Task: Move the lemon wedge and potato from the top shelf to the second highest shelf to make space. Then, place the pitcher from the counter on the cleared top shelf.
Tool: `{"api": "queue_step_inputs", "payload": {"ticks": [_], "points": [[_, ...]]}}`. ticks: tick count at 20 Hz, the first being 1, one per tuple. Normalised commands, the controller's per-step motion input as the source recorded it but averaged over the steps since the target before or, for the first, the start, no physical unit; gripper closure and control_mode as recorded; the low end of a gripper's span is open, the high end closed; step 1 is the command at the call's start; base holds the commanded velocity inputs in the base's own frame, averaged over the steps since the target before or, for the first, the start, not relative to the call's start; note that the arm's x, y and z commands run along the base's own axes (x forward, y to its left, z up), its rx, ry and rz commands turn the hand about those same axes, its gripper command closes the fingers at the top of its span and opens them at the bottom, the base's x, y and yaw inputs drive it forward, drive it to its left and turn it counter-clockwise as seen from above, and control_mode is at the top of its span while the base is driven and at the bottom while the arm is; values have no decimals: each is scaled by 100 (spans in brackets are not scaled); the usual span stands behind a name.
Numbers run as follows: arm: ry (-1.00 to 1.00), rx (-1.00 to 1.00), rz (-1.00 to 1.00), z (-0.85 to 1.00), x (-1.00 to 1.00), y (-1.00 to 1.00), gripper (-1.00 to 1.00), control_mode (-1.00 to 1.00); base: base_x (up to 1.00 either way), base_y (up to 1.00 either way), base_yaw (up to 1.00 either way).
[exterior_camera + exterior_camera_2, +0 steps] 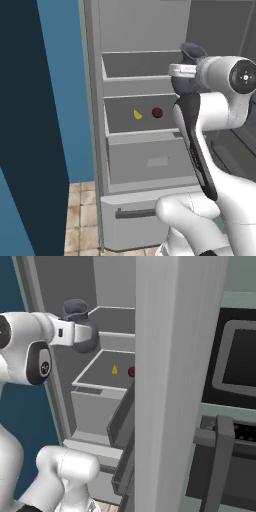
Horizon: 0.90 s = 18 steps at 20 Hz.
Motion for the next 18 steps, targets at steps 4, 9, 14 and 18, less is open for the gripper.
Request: {"api": "queue_step_inputs", "payload": {"ticks": [4, 9, 14, 18], "points": [[13, 2, -2, 0, 69, -5, 100, -100, 0, 0, 0], [3, 0, -2, -18, 76, -7, 100, -100, 0, 0, 0], [0, 0, -5, -2, 74, -13, 100, -100, 0, 0, 0], [0, 0, -6, -1, 74, -19, 100, -100, 0, 0, 0]]}}
